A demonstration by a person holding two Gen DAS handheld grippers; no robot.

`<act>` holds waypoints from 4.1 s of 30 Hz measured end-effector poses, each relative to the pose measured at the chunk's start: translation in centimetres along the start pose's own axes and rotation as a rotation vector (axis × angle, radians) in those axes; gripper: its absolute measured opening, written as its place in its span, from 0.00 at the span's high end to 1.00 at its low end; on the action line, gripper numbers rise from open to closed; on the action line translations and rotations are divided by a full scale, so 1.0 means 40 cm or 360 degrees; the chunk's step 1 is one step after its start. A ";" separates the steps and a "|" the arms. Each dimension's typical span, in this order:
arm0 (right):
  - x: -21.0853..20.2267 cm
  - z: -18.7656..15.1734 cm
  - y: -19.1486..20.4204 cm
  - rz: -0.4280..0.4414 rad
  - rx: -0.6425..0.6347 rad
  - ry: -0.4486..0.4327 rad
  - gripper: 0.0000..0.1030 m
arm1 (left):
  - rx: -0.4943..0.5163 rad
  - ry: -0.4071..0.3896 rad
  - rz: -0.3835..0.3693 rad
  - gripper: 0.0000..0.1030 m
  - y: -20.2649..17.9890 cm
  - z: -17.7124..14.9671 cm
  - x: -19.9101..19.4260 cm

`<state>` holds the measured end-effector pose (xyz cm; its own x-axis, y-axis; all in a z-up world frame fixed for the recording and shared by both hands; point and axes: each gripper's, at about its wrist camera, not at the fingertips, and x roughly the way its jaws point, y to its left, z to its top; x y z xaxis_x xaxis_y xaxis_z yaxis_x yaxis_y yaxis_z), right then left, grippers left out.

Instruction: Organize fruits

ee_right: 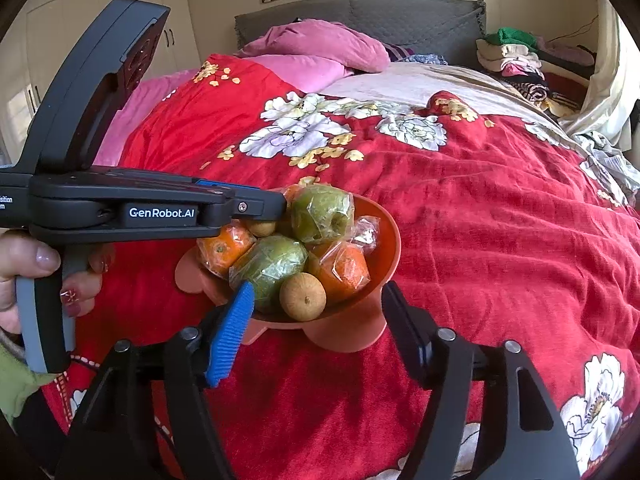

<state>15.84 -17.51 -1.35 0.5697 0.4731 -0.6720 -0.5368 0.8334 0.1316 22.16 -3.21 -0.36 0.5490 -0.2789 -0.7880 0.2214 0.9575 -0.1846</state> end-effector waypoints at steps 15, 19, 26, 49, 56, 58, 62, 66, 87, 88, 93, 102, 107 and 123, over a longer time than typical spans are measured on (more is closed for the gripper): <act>-0.010 0.001 0.021 -0.0042 -0.0013 -0.0010 0.11 | -0.0014 -0.0032 0.0004 0.63 0.009 -0.008 -0.036; -0.015 0.002 0.027 -0.0050 -0.0021 -0.0022 0.09 | -0.0015 -0.0044 0.0001 0.57 0.006 -0.009 -0.045; -0.023 0.005 0.027 -0.0070 -0.0010 -0.0033 0.07 | -0.0027 -0.0064 0.0001 0.50 0.005 -0.010 -0.058; -0.065 0.003 0.057 -0.0120 -0.0005 -0.0053 0.04 | -0.0069 -0.0170 0.0034 0.11 0.006 -0.022 -0.148; -0.088 0.001 0.071 -0.0138 -0.0012 -0.0057 0.04 | -0.0087 -0.0208 0.0073 0.09 0.005 -0.037 -0.189; -0.095 -0.001 0.074 -0.0152 -0.0013 -0.0055 0.04 | -0.0099 -0.0217 0.0078 0.09 0.004 -0.042 -0.199; -0.113 -0.005 0.078 -0.0181 -0.0017 -0.0065 0.04 | -0.0118 -0.0238 0.0093 0.09 0.003 -0.058 -0.221; -0.130 -0.012 0.081 -0.0204 -0.0020 -0.0077 0.04 | -0.0127 -0.0244 0.0104 0.09 -0.004 -0.081 -0.234; -0.198 -0.038 0.089 -0.0272 -0.0026 -0.0121 0.04 | -0.0158 -0.0250 0.0213 0.09 0.019 -0.191 -0.288; -0.201 -0.041 0.089 -0.0274 -0.0024 -0.0123 0.04 | -0.0160 -0.0249 0.0221 0.09 0.021 -0.194 -0.289; -0.213 -0.050 0.087 -0.0277 -0.0011 -0.0126 0.04 | -0.0156 -0.0245 0.0244 0.09 0.022 -0.215 -0.294; -0.221 -0.084 0.090 -0.0269 0.0015 -0.0112 0.04 | -0.0129 -0.0224 0.0254 0.09 0.009 -0.255 -0.287; -0.212 -0.107 0.086 -0.0282 0.0020 -0.0086 0.04 | -0.0135 -0.0214 0.0265 0.09 0.012 -0.282 -0.281; -0.190 -0.148 0.074 -0.0257 0.0046 -0.0042 0.04 | -0.0161 -0.0171 0.0266 0.09 0.011 -0.331 -0.238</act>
<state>6.23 -20.33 -0.18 0.6636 0.3391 -0.6668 -0.4188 0.9070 0.0445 6.37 0.83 -0.73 0.6549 -0.1167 -0.7466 0.0411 0.9920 -0.1191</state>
